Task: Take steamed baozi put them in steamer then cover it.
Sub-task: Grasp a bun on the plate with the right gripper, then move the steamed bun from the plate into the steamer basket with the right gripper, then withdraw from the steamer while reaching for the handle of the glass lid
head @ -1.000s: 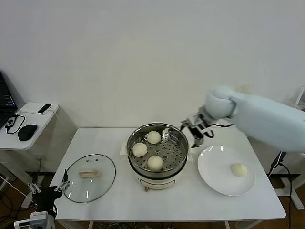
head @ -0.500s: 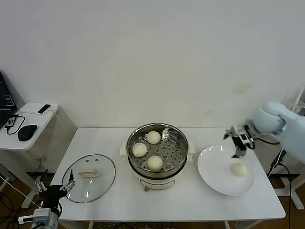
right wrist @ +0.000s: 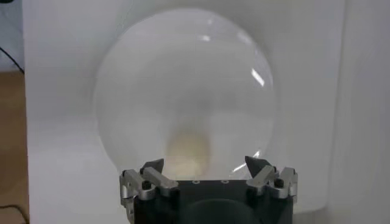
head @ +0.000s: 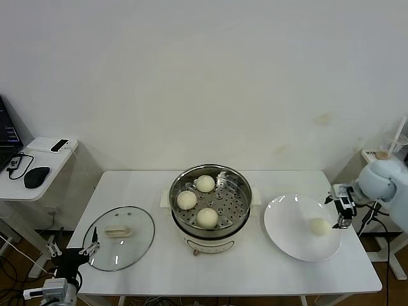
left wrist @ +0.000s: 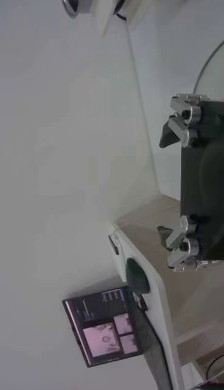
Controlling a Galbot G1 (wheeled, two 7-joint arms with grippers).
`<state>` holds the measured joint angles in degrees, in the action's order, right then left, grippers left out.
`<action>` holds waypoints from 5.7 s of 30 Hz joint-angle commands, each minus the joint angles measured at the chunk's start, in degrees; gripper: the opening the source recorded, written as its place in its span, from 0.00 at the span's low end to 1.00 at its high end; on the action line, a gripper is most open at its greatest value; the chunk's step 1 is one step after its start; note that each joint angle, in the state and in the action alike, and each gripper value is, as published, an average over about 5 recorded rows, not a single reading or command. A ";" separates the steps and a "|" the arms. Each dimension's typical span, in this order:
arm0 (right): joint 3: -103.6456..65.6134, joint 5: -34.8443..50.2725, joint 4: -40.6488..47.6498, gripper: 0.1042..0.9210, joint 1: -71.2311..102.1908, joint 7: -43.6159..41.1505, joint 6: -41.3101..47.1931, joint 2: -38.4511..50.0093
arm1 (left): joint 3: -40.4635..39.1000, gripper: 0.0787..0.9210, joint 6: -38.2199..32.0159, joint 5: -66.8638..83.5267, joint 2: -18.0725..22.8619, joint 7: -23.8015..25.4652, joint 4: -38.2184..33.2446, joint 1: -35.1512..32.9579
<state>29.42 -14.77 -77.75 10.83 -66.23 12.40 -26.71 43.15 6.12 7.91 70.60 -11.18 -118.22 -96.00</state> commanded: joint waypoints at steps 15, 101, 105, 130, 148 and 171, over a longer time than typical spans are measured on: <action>-6.71 -6.42 14.52 0.88 6.96 0.84 -1.92 -11.33 | 0.85 0.88 0.52 0.10 0.26 0.17 -0.62 -0.31; 38.89 35.92 -1.71 0.62 -34.09 15.59 28.79 -33.74 | 1.70 0.88 0.18 0.02 0.38 -0.10 -0.31 0.67; 38.94 34.70 -1.04 0.62 -33.43 15.28 28.62 -33.60 | 1.78 0.88 0.15 0.01 0.36 -0.10 -0.18 0.77; 35.96 34.44 -5.27 0.87 -35.62 15.30 28.55 -29.85 | 2.01 0.88 0.05 0.01 0.43 -0.14 -0.26 0.71; 3.50 42.47 -27.66 0.88 -1.83 60.09 16.29 -8.29 | 1.22 0.88 -1.25 -0.38 0.66 -0.29 0.65 1.19; -76.48 21.91 -30.82 0.88 73.50 53.07 -24.29 -52.56 | -2.26 0.88 -8.69 -28.16 -1.90 -4.36 9.14 3.06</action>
<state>-19.84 8.24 -106.27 58.55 -10.95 0.61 -61.60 41.52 0.65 -0.80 70.84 -12.64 -113.25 -93.43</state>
